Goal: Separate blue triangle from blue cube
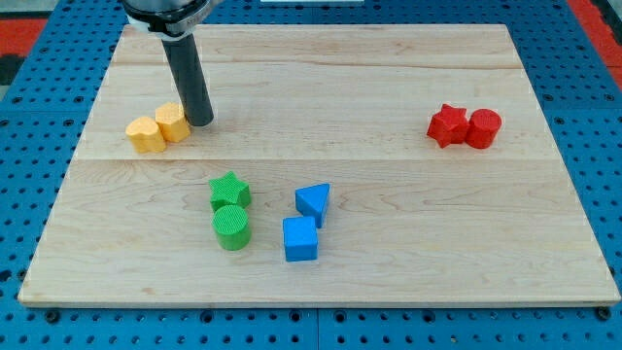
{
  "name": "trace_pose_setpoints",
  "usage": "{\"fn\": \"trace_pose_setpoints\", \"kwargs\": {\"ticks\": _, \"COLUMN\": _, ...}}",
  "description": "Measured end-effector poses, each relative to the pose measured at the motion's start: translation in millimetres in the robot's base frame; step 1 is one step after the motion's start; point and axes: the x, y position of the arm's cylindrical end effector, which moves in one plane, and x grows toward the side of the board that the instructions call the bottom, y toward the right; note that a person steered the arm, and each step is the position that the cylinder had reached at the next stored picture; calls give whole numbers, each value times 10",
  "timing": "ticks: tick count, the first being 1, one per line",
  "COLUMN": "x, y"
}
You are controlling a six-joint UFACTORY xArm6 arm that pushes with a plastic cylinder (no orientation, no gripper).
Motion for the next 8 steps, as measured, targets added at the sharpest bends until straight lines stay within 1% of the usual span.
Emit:
{"fn": "trace_pose_setpoints", "kwargs": {"ticks": 2, "x": 218, "y": 1271}}
{"fn": "trace_pose_setpoints", "kwargs": {"ticks": 3, "x": 1056, "y": 1851}}
{"fn": "trace_pose_setpoints", "kwargs": {"ticks": 4, "x": 2037, "y": 1916}}
{"fn": "trace_pose_setpoints", "kwargs": {"ticks": 5, "x": 2367, "y": 1808}}
{"fn": "trace_pose_setpoints", "kwargs": {"ticks": 6, "x": 2293, "y": 1106}}
{"fn": "trace_pose_setpoints", "kwargs": {"ticks": 7, "x": 2136, "y": 1135}}
{"fn": "trace_pose_setpoints", "kwargs": {"ticks": 8, "x": 1885, "y": 1392}}
